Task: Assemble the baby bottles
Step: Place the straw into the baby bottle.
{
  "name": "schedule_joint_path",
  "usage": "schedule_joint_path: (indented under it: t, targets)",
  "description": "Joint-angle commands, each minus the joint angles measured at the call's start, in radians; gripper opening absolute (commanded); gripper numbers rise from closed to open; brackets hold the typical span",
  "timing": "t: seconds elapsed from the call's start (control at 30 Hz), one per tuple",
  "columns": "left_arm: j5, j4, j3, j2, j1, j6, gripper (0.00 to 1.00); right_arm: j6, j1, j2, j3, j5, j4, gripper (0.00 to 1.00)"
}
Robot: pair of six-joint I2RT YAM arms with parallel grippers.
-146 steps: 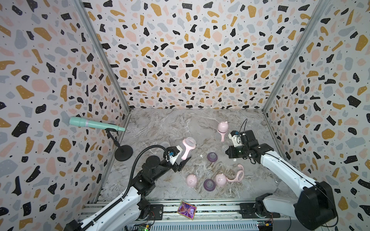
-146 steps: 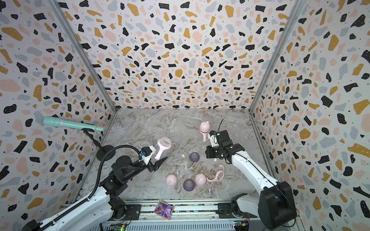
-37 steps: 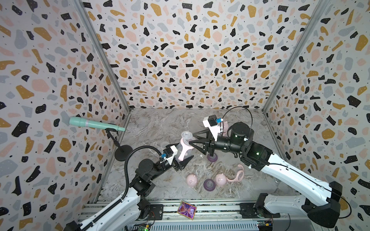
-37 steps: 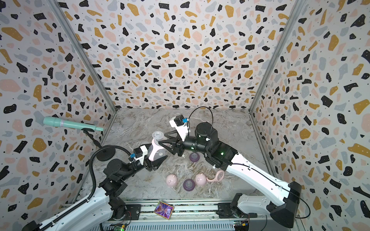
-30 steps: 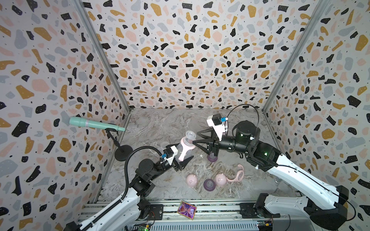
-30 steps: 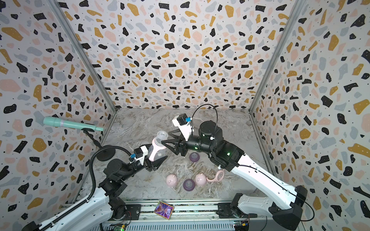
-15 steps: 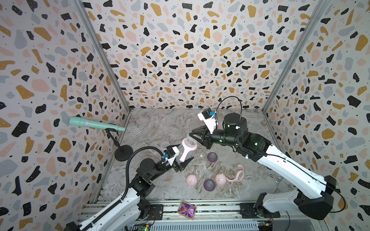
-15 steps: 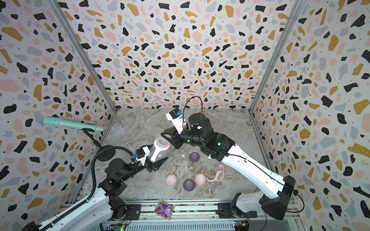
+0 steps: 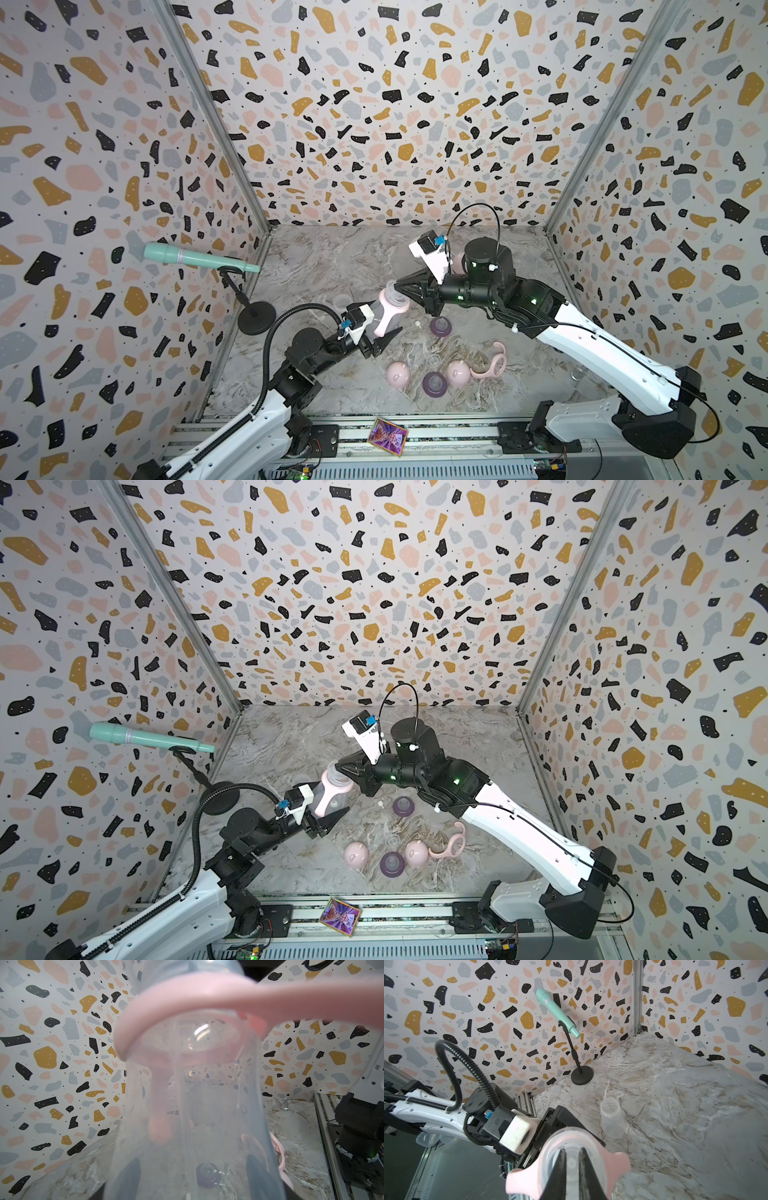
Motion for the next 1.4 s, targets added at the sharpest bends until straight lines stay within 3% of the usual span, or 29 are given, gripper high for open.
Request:
schedule_joint_path:
  t: [0.0, 0.33, 0.57, 0.97, 1.2, 1.27, 1.37]
  targets:
    - [-0.016, 0.073, 0.023, -0.011, -0.006, 0.013, 0.30, -0.006, 0.026, 0.002, 0.003, -0.068, -0.074, 0.14]
    - [-0.010, 0.080, 0.013, -0.033, -0.006, 0.009, 0.30, 0.004, 0.008, -0.001, -0.010, 0.026, -0.180, 0.13]
    - [0.008, 0.069, 0.018, -0.057, -0.005, 0.009, 0.30, 0.050, -0.055, -0.018, -0.063, -0.019, -0.120, 0.12]
    - [0.008, 0.064, 0.031, -0.033, -0.005, 0.012, 0.30, 0.014, 0.022, 0.013, -0.046, -0.083, -0.107, 0.12]
    - [0.001, 0.064, 0.028, -0.042, -0.005, 0.011, 0.29, 0.014, 0.019, 0.011, -0.045, -0.023, -0.137, 0.12]
    - [-0.006, 0.064, 0.022, -0.046, -0.007, 0.007, 0.29, 0.019, 0.006, -0.008, -0.034, 0.008, -0.135, 0.21]
    - [-0.033, 0.050, 0.004, -0.060, -0.005, -0.002, 0.29, 0.032, -0.049, -0.056, -0.023, 0.020, -0.122, 0.47]
